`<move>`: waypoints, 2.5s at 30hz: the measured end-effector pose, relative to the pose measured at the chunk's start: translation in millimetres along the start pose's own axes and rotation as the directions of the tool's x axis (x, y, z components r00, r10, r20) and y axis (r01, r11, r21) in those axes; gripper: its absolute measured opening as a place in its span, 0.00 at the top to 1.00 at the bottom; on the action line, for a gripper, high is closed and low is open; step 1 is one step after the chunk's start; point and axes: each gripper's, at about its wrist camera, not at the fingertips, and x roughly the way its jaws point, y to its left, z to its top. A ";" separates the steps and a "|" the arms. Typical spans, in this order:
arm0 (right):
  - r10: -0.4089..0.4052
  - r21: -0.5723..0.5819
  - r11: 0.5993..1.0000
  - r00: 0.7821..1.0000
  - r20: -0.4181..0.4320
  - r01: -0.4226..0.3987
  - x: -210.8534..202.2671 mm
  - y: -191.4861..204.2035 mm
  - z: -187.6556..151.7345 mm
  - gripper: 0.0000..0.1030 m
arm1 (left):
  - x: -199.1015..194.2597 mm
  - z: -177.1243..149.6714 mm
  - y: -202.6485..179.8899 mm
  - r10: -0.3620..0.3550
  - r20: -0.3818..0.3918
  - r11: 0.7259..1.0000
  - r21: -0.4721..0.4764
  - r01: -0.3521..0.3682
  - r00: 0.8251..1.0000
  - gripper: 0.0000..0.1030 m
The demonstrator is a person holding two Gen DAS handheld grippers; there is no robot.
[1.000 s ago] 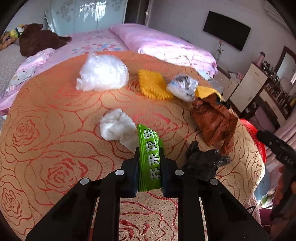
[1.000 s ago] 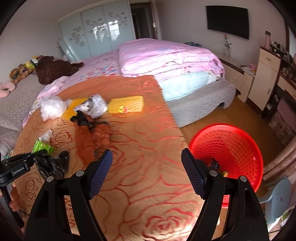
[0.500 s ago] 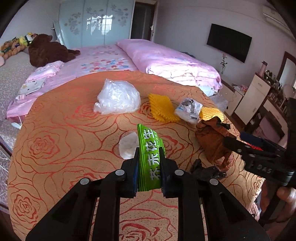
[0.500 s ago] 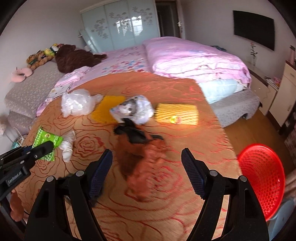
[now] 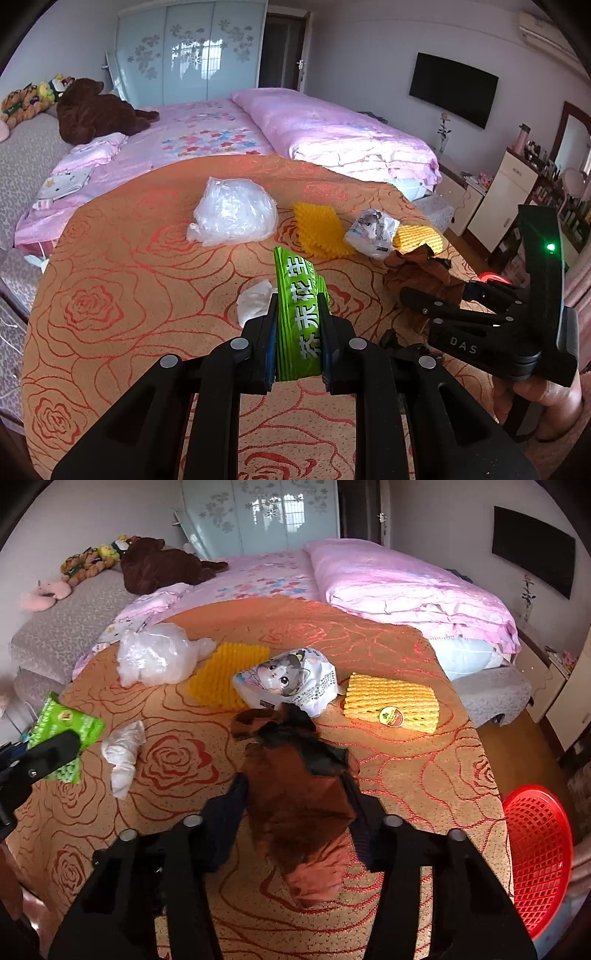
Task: Collect trash
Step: 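Hold the green wrapper in the left tool while the right tool grasps the brown cloth, then carry the brown cloth and green wrapper over the red wastebasket and open both tools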
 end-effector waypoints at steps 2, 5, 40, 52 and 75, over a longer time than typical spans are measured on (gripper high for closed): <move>0.006 0.010 1.000 1.000 0.009 -0.006 -5.3 -1.3 -0.6 0.56 | -1.6 0.3 -3.1 -0.002 0.004 1.000 0.008 0.002 1.000 0.83; 0.005 0.021 1.000 1.000 0.030 -0.006 -15.7 -5.0 -2.0 0.56 | -4.4 1.3 -7.3 -0.005 0.012 1.000 0.018 0.004 1.000 0.83; -0.308 0.294 0.921 0.940 0.148 0.255 -128.7 -165.8 -29.5 0.56 | 29.1 32.7 -173.1 -0.223 -0.021 0.941 0.257 0.221 0.974 0.83; -0.387 0.380 0.867 0.916 0.105 0.322 -140.2 -214.4 -61.8 0.56 | 54.8 26.2 -241.3 -0.317 -0.100 0.890 0.312 0.332 0.943 0.83; -0.354 0.509 0.802 0.935 -0.018 0.314 -102.8 -260.3 -95.6 0.55 | 114.4 -5.1 -311.7 -0.340 -0.291 0.814 0.386 0.435 0.894 0.82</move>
